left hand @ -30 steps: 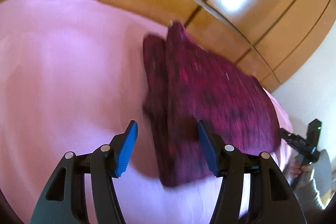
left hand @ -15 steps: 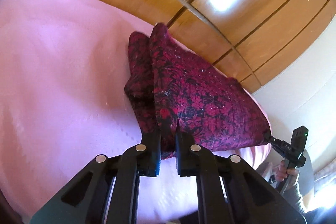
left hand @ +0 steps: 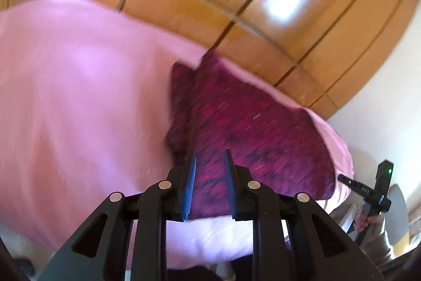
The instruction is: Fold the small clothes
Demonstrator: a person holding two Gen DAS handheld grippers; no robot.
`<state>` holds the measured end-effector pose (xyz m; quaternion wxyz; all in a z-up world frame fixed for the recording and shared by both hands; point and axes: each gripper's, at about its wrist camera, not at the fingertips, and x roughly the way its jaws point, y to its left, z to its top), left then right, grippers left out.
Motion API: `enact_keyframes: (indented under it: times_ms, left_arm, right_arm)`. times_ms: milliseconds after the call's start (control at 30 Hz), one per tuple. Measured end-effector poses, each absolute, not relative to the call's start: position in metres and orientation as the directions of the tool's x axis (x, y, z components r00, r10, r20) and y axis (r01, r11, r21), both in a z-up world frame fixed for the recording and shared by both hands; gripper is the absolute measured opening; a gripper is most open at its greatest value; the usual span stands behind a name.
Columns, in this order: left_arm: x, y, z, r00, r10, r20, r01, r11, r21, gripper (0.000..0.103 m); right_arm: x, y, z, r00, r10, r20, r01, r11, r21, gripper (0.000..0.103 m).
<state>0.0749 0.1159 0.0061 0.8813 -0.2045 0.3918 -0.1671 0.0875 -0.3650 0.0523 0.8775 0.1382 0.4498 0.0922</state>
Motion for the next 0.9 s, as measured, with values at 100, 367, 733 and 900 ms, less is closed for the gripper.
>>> enact_keyframes:
  times_ms: [100, 367, 733, 900]
  left_arm:
    - [0.079, 0.094, 0.007, 0.627, -0.479, -0.614, 0.2, 0.861, -0.468, 0.019]
    - [0.1, 0.073, -0.052, 0.56, -0.344, -0.753, 0.075, 0.927, -0.368, 0.019]
    - [0.112, 0.089, 0.002, 0.68, -0.33, -0.654, 0.089, 0.923, -0.373, 0.045]
    - [0.168, 0.094, -0.004, 0.638, -0.321, -0.7, 0.015, 0.914, -0.405, 0.055]
  right_arm:
    - [0.098, -0.334, 0.067, 0.611, 0.325, -0.721, -0.125, 0.94, 0.318, 0.037]
    - [0.143, -0.263, 0.005, 0.495, 0.293, -0.818, -0.167, 0.956, 0.241, 0.043]
    - [0.139, -0.276, 0.037, 0.565, 0.373, -0.737, -0.183, 0.927, 0.328, 0.055]
    - [0.154, -0.27, 0.056, 0.607, 0.363, -0.707, -0.186, 0.93, 0.317, 0.06]
